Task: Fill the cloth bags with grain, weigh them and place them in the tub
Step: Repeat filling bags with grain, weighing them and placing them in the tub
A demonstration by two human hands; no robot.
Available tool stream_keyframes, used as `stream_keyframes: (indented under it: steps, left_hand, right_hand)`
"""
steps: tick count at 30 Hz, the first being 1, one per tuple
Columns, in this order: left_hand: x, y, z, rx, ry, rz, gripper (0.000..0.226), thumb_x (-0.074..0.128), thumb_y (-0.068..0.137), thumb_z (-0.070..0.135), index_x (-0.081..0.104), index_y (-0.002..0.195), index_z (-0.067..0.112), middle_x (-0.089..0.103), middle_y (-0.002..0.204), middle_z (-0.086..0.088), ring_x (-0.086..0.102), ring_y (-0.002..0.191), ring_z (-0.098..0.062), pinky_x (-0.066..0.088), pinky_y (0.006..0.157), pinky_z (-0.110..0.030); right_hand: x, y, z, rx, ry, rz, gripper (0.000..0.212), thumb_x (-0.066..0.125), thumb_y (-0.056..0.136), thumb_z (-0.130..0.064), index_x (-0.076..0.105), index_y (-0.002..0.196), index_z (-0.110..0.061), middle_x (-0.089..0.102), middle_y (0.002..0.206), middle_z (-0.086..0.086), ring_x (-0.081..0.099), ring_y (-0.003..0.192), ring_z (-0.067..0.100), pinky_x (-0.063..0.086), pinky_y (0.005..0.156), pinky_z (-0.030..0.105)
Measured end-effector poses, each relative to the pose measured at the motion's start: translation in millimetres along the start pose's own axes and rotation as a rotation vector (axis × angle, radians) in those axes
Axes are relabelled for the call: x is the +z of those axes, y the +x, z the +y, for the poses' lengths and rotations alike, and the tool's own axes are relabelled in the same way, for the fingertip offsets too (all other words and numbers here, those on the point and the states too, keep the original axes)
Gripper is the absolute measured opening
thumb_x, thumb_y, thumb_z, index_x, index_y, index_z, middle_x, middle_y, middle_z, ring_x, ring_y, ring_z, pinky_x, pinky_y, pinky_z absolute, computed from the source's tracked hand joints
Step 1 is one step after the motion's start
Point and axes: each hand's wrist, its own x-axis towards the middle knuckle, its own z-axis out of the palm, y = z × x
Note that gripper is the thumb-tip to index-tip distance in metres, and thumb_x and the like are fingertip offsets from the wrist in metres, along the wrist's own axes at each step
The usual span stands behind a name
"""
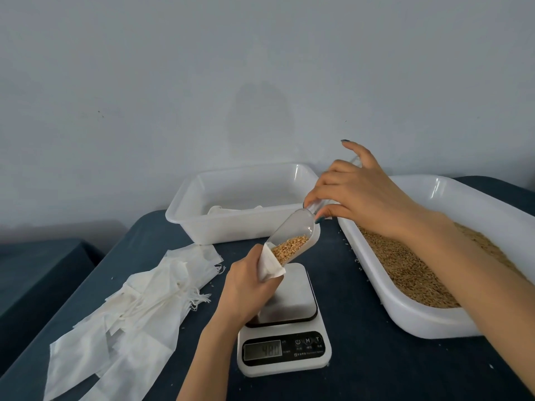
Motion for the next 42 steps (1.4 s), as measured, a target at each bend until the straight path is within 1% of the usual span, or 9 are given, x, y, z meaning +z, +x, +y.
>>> stream_keyframes:
  steps: [9, 14, 18, 22, 25, 32, 35, 38, 42]
  left_hand:
    - [-2, -1, 1, -0.016, -0.123, 0.022, 0.04, 0.054, 0.071, 0.051, 0.054, 0.098, 0.022, 0.062, 0.079, 0.006, 0.058, 0.071, -0.015, 0.05, 0.058, -0.033]
    - [-2, -1, 2, -0.029, -0.233, 0.023, 0.031, 0.054, 0.071, 0.053, 0.056, 0.098, 0.039, 0.065, 0.088, 0.021, 0.061, 0.079, -0.006, 0.048, 0.062, -0.019]
    - [-4, -2, 5, -0.022, -0.334, 0.022, 0.021, 0.057, 0.076, 0.04, 0.057, 0.093, 0.054, 0.066, 0.084, 0.019, 0.06, 0.072, -0.003, 0.048, 0.062, -0.015]
    - [-4, -3, 7, -0.05, -0.423, 0.026, 0.009, 0.053, 0.079, 0.042, 0.06, 0.083, 0.04, 0.064, 0.077, 0.009, 0.054, 0.065, 0.001, 0.044, 0.06, -0.012]
    - [-5, -3, 7, 0.011, -0.469, -0.003, 0.035, 0.042, 0.088, 0.053, 0.058, 0.078, 0.024, 0.059, 0.077, 0.001, 0.05, 0.068, -0.008, 0.04, 0.065, -0.023]
    - [-4, 0, 5, 0.088, -0.17, 0.159, 0.035, 0.029, 0.097, 0.056, 0.063, 0.098, 0.051, 0.041, 0.104, 0.014, 0.044, 0.108, -0.011, 0.035, 0.099, -0.027]
    - [-6, 1, 7, 0.078, -0.243, 0.13, 0.029, 0.041, 0.101, 0.05, 0.068, 0.103, 0.039, 0.05, 0.099, 0.011, 0.053, 0.093, -0.003, 0.042, 0.083, -0.014]
    - [-7, 5, 8, 0.082, -0.214, 0.205, 0.02, 0.058, 0.098, 0.024, 0.064, 0.088, 0.04, 0.058, 0.086, 0.01, 0.054, 0.075, -0.005, 0.039, 0.065, -0.013]
    - [-6, 7, 9, -0.001, -0.386, 0.177, 0.021, 0.065, 0.094, 0.018, 0.072, 0.101, 0.037, 0.072, 0.092, 0.012, 0.063, 0.083, -0.008, 0.05, 0.075, -0.023]
  right_hand:
    - [-2, 2, 3, -0.028, 0.004, 0.087, 0.025, 0.068, 0.082, -0.047, 0.073, 0.105, -0.038, 0.068, 0.092, -0.012, 0.061, 0.099, 0.014, 0.007, 0.117, 0.046]
    - [11, -9, 12, 0.103, 0.146, 0.022, 0.03, 0.05, 0.085, -0.06, 0.067, 0.103, -0.045, 0.063, 0.093, -0.023, 0.053, 0.098, 0.004, 0.009, 0.117, 0.041]
    - [36, -23, 20, 0.26, 0.505, -0.117, 0.014, 0.067, 0.088, -0.036, 0.065, 0.099, -0.046, 0.068, 0.096, -0.029, 0.059, 0.093, -0.012, 0.04, 0.104, 0.038]
    - [47, -34, 26, 0.475, 0.85, -0.274, 0.013, 0.068, 0.088, -0.029, 0.069, 0.099, -0.035, 0.072, 0.1, -0.016, 0.066, 0.098, 0.001, 0.051, 0.098, 0.041]
    - [45, -41, 31, 0.597, 0.945, -0.248, 0.027, 0.066, 0.077, -0.048, 0.07, 0.099, -0.031, 0.072, 0.097, -0.007, 0.068, 0.095, 0.016, 0.054, 0.092, 0.042]
    - [52, -63, 62, 0.983, 0.588, -0.173, 0.025, 0.059, 0.095, -0.035, 0.06, 0.091, -0.011, 0.065, 0.087, 0.001, 0.06, 0.076, 0.021, 0.041, 0.064, 0.029]
    - [52, -76, 69, 1.088, 0.319, -0.49, 0.038, 0.056, 0.096, -0.041, 0.061, 0.079, -0.007, 0.057, 0.071, 0.005, 0.054, 0.066, 0.022, 0.037, 0.058, 0.028]
    - [54, -81, 64, 1.016, 0.139, -0.848, 0.044, 0.059, 0.093, -0.046, 0.062, 0.109, -0.005, 0.06, 0.092, 0.005, 0.06, 0.086, 0.022, 0.049, 0.078, 0.031]
    - [46, -68, 49, 0.969, 0.05, -0.713, 0.044, 0.058, 0.093, -0.048, 0.058, 0.103, -0.005, 0.062, 0.091, 0.006, 0.061, 0.085, 0.024, 0.052, 0.077, 0.034]
